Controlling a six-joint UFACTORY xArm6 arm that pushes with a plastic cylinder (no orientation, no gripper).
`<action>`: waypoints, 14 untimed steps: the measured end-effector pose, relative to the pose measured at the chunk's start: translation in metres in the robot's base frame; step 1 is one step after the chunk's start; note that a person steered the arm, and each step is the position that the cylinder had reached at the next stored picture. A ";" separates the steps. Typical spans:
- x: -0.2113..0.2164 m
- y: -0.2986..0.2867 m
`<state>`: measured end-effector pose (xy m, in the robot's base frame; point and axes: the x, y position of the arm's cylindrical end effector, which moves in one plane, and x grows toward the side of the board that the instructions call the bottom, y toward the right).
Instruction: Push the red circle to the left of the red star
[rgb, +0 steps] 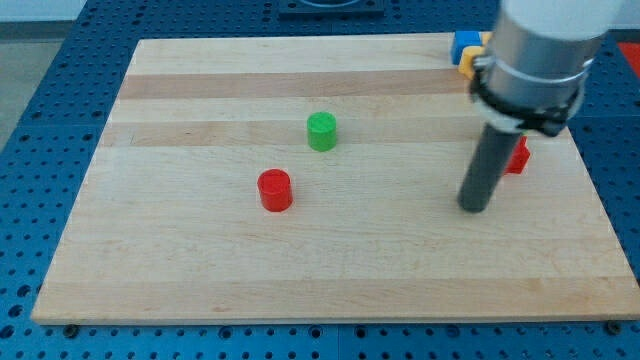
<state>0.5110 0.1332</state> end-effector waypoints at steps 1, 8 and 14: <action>0.021 -0.065; -0.017 -0.215; -0.087 -0.134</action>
<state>0.4244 -0.0003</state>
